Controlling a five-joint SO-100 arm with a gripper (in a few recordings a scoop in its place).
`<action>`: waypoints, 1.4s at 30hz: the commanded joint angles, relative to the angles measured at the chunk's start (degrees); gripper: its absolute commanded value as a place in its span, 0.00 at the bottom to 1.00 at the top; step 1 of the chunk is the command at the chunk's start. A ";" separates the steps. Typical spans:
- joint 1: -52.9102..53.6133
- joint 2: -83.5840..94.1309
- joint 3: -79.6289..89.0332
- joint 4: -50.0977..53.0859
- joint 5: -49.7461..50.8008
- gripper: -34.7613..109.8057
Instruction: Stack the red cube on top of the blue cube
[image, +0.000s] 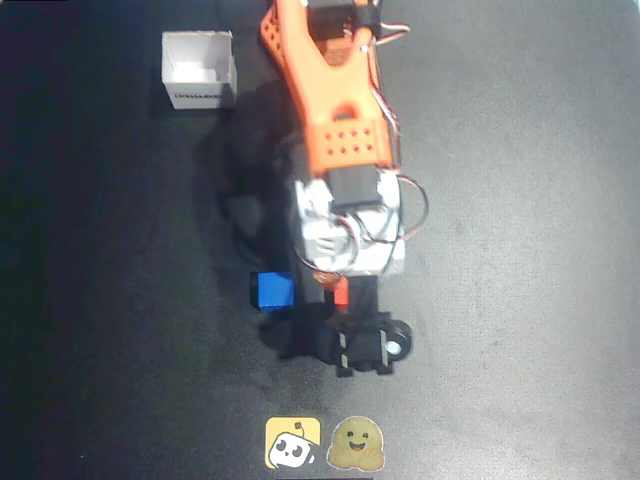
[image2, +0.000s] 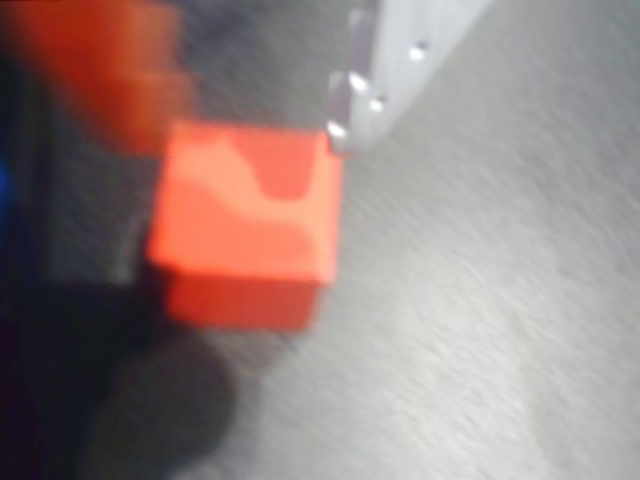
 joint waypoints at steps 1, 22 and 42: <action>-0.70 -0.35 -3.43 -0.88 0.53 0.43; -1.41 -8.35 -2.72 -6.86 1.85 0.40; 0.09 -11.16 -3.78 -6.24 2.02 0.24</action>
